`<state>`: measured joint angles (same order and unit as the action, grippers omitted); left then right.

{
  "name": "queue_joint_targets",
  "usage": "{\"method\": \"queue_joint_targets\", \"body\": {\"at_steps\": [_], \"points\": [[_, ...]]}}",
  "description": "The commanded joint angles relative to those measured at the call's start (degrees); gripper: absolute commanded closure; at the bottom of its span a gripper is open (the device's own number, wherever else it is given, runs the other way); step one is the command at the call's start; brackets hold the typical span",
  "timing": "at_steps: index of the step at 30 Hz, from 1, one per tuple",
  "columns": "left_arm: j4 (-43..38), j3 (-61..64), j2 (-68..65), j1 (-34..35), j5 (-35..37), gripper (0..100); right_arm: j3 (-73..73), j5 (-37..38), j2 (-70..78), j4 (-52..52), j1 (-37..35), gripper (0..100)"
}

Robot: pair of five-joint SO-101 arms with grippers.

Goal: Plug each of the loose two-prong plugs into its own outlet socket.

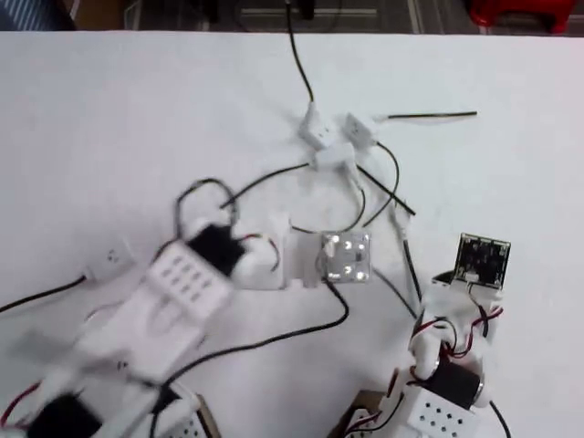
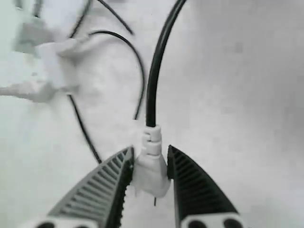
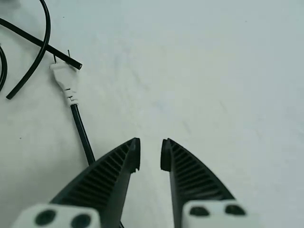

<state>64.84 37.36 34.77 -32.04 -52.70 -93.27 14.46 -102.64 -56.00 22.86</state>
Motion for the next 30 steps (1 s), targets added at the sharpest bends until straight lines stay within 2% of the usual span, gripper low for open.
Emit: {"method": "queue_joint_targets", "body": {"at_steps": [1,7,11,18,26,30], "points": [[-6.68,3.25,13.58,2.33,7.74,98,2.02,-0.18,-0.31,-0.22,-0.66,91.7],[-24.26,17.93,33.36,7.43,24.79,98,1.49,-0.18,-0.4,0.04,-0.75,91.7],[-34.64,29.36,47.69,9.71,30.07,98,1.32,-0.18,-0.4,0.48,-0.75,91.7],[-50.46,49.49,70.81,10.33,30.68,98,0.7,-0.18,-0.4,0.66,-3.82,91.7],[-63.82,55.47,69.76,10.33,30.68,98,0.53,-0.18,-0.4,1.19,-4.18,91.7],[-73.23,55.56,69.85,10.33,30.33,98,0.26,-0.18,-0.4,1.89,-6.02,91.7]]}}
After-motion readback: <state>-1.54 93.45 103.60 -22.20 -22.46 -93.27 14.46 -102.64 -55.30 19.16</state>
